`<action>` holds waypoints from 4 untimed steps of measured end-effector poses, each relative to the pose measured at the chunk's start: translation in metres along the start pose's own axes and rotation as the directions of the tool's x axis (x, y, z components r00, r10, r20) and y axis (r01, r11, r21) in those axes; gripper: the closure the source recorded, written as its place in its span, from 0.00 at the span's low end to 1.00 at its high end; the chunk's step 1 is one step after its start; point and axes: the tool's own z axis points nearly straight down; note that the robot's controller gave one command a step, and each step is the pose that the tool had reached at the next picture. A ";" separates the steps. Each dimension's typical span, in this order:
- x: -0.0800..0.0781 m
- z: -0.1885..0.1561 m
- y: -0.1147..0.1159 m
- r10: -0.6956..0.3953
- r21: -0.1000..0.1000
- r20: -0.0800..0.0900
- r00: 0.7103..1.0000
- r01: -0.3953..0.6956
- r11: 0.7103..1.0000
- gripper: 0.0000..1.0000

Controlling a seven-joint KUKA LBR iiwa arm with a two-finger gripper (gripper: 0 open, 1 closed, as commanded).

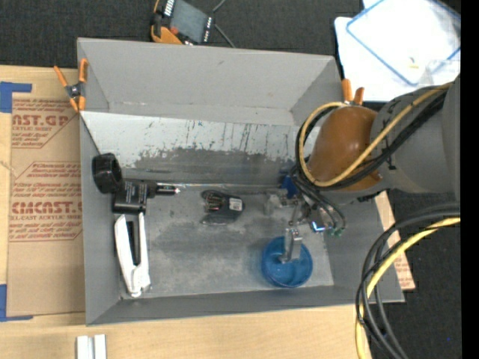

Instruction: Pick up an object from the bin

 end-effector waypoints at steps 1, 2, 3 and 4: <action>-0.016 -0.002 0.005 -0.426 0.014 0.019 0.905 0.425 0.905 0.00; 0.001 -0.002 0.000 -0.332 0.003 0.005 0.943 0.332 0.943 0.00; -0.001 -0.002 0.023 -0.188 0.004 0.019 0.982 0.188 0.982 0.00; 0.005 -0.002 0.020 -0.237 0.004 0.018 0.971 0.237 0.972 0.00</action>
Offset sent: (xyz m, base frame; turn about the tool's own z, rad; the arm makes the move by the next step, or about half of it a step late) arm -0.0013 -0.0017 0.0019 -0.3390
